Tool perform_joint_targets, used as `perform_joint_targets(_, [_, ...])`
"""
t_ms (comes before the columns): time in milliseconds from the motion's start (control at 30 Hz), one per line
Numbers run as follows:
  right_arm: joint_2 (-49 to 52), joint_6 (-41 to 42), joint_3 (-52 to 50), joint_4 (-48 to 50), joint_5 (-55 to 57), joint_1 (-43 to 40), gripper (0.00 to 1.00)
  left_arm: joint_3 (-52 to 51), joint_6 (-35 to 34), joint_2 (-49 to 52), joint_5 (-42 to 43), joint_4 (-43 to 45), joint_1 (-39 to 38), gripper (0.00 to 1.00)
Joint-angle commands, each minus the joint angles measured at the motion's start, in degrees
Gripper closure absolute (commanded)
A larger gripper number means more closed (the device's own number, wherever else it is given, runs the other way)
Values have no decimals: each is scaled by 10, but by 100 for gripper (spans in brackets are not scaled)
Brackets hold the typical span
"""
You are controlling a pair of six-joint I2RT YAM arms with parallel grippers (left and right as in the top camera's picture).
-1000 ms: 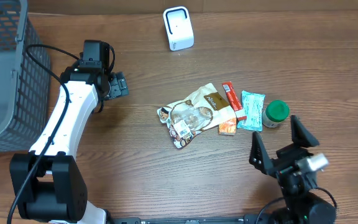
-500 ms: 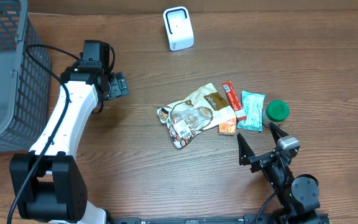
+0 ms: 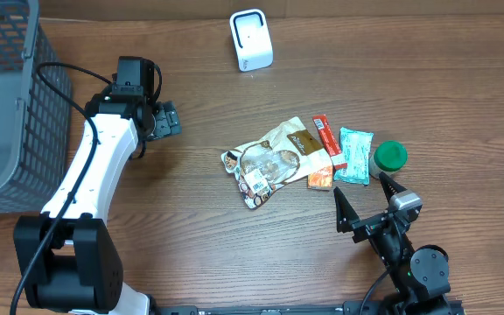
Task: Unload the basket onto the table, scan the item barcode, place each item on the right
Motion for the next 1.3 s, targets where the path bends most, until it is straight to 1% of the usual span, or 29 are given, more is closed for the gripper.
perform_joint_targets(0, [-5,2,-6,1,3,-3,0,2,11,-3,-8,1,-1,0])
perform_joint_targets(467, [-5,2,-6,1,3,-3,0,2,11,-3,-8,1,-2,0])
perform_joint_targets(567, [-5,2,-6,1,3,-3,0,2,11,-20,-7,1,-11,0])
perform_joint_targets(667, [-5,2,-6,1,3,-3,0,2,11,-74,-8,1,-30,0])
perform_joint_targets(733, [-5,2,-6,1,3,-3,0,2,11,-129,-7,1,-46,0])
perform_joint_targets(1000, [-5,2,-6,1,3,-3,0,2,11,-320,-7,0,-50,0])
perform_joint_targets(1133, [-5,2,-6,1,3,-3,0,2,11,-348,-8,-6,-50,0])
perform_joint_targets(1267, [-5,2,-6,1,3,-3,0,2,11,-361,-7,-59,-50,0])
